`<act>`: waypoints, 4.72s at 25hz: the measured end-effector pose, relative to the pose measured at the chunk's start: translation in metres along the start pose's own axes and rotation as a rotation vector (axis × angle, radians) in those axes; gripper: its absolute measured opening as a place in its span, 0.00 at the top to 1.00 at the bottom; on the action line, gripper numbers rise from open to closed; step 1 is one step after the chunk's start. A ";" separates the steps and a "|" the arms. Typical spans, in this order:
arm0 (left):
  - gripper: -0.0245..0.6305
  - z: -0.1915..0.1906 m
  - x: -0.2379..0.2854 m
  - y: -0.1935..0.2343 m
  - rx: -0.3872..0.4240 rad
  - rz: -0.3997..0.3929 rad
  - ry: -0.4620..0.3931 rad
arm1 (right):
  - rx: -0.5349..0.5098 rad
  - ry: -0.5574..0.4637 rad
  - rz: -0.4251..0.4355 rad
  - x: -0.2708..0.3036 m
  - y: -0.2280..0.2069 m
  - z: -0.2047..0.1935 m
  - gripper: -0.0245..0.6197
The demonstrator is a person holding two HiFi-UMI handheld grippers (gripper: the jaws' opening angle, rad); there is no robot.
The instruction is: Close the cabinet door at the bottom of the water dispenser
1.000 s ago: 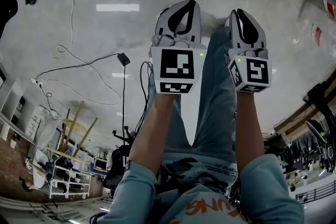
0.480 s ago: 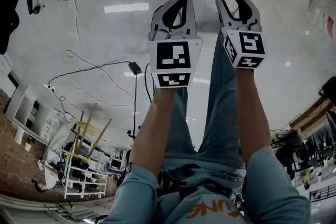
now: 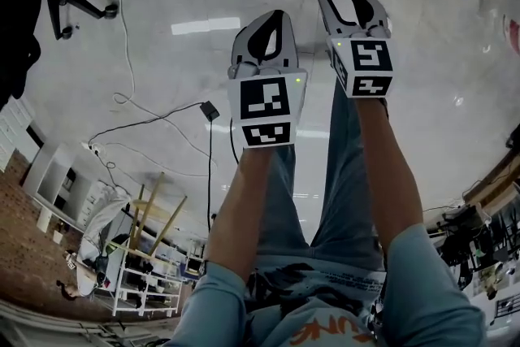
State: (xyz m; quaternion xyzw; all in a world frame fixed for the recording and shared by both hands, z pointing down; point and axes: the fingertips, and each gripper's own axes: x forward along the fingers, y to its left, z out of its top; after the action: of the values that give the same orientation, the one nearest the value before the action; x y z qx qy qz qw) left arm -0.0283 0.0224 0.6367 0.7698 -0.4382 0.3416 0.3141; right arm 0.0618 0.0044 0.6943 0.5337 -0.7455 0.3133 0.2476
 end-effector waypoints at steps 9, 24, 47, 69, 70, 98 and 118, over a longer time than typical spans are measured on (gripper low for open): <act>0.95 0.009 0.011 -0.024 0.041 -0.032 0.016 | 0.026 0.009 -0.001 -0.010 -0.020 -0.005 0.67; 0.95 0.030 0.044 -0.073 0.084 -0.073 0.045 | 0.057 0.004 -0.016 -0.033 -0.081 -0.004 0.67; 0.95 0.069 0.102 -0.146 0.112 -0.080 0.049 | -0.186 0.013 -0.079 -0.037 -0.212 0.027 0.67; 0.95 0.133 0.153 -0.209 0.134 -0.068 -0.011 | -0.202 -0.056 -0.059 -0.013 -0.301 0.076 0.65; 0.95 0.136 0.155 -0.211 0.138 -0.069 -0.012 | -0.192 -0.062 -0.066 -0.011 -0.306 0.079 0.66; 0.95 0.161 0.162 -0.235 0.148 -0.073 -0.032 | 0.015 -0.070 -0.168 0.016 -0.356 0.121 0.85; 0.95 0.179 0.048 -0.192 0.127 -0.147 -0.198 | 0.178 -0.160 0.023 -0.097 -0.204 0.111 0.92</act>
State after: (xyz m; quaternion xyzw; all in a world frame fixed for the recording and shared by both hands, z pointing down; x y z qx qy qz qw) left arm 0.2054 -0.0597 0.5384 0.8481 -0.3868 0.2672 0.2443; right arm 0.2815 -0.0625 0.5917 0.5684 -0.7381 0.3374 0.1354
